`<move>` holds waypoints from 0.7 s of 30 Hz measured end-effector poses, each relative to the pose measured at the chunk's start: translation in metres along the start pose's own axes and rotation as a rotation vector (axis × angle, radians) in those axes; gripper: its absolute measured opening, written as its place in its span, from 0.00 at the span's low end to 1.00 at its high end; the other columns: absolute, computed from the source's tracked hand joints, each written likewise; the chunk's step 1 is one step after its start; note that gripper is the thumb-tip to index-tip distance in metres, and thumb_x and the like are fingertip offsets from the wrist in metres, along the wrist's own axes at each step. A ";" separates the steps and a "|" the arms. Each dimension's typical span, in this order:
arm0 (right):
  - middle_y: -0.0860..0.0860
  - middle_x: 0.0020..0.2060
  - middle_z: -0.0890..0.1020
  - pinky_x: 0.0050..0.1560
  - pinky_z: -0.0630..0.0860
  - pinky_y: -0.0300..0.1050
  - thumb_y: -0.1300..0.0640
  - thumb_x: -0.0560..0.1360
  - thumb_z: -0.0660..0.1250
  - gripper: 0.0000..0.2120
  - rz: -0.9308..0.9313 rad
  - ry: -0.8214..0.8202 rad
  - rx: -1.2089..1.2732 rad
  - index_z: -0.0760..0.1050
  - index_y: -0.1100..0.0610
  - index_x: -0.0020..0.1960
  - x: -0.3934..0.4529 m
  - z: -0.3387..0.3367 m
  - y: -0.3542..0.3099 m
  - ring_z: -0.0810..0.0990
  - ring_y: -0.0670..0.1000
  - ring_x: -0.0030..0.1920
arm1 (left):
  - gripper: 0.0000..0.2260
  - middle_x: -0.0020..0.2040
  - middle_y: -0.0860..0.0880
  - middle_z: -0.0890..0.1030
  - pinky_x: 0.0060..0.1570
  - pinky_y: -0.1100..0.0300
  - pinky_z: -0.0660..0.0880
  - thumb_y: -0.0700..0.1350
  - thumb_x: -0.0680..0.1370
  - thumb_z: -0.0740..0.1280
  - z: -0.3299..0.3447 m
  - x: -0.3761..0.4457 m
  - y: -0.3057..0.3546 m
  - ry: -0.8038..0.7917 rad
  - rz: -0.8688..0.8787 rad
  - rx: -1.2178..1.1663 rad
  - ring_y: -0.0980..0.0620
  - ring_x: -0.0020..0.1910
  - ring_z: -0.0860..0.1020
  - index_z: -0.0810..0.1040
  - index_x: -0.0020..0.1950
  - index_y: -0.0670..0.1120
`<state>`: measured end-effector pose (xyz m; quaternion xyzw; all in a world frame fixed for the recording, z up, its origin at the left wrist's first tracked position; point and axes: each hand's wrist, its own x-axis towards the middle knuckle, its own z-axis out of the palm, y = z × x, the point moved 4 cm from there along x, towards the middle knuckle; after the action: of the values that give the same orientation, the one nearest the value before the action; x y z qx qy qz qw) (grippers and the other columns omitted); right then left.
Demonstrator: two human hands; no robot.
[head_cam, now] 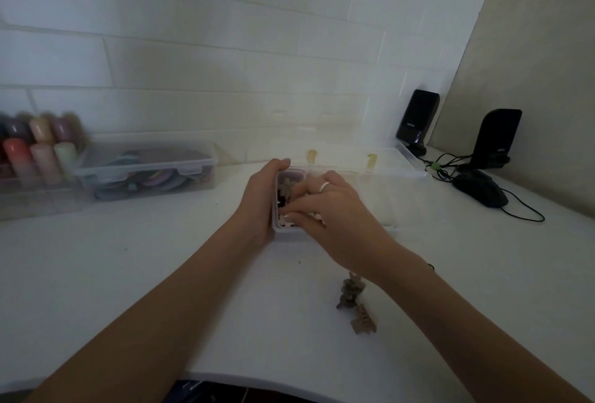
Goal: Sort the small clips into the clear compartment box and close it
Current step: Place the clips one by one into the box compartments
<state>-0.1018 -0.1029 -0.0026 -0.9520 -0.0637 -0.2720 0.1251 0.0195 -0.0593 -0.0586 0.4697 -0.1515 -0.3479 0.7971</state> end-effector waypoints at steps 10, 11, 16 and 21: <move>0.39 0.36 0.83 0.36 0.77 0.36 0.59 0.72 0.68 0.10 0.114 -0.092 0.255 0.81 0.45 0.48 -0.056 -0.051 0.026 0.81 0.40 0.36 | 0.27 0.48 0.37 0.78 0.49 0.46 0.75 0.56 0.59 0.70 0.003 -0.008 0.003 0.130 0.017 0.069 0.39 0.47 0.78 0.81 0.53 0.41; 0.40 0.37 0.83 0.34 0.78 0.38 0.61 0.72 0.68 0.12 0.134 -0.114 0.269 0.81 0.45 0.48 -0.064 -0.053 0.030 0.81 0.42 0.35 | 0.25 0.47 0.38 0.79 0.48 0.46 0.75 0.55 0.62 0.69 0.002 -0.007 0.003 0.138 0.027 0.078 0.39 0.46 0.78 0.81 0.52 0.41; 0.38 0.47 0.81 0.38 0.68 0.25 0.62 0.73 0.68 0.19 0.112 -0.369 0.168 0.78 0.41 0.57 -0.076 -0.033 0.033 0.77 0.35 0.42 | 0.25 0.48 0.38 0.78 0.50 0.46 0.76 0.54 0.67 0.66 0.002 -0.009 0.003 0.151 0.040 0.073 0.39 0.47 0.78 0.80 0.57 0.38; 0.39 0.47 0.81 0.41 0.67 0.24 0.60 0.74 0.67 0.13 0.135 -0.374 0.181 0.80 0.44 0.52 -0.075 -0.027 0.033 0.76 0.34 0.44 | 0.18 0.46 0.39 0.78 0.47 0.49 0.75 0.53 0.71 0.65 0.002 -0.008 0.002 0.136 0.026 0.057 0.40 0.47 0.77 0.80 0.52 0.41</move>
<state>-0.1721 -0.1461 -0.0269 -0.9729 -0.0459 -0.0746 0.2140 0.0137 -0.0549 -0.0554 0.5129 -0.1129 -0.3005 0.7962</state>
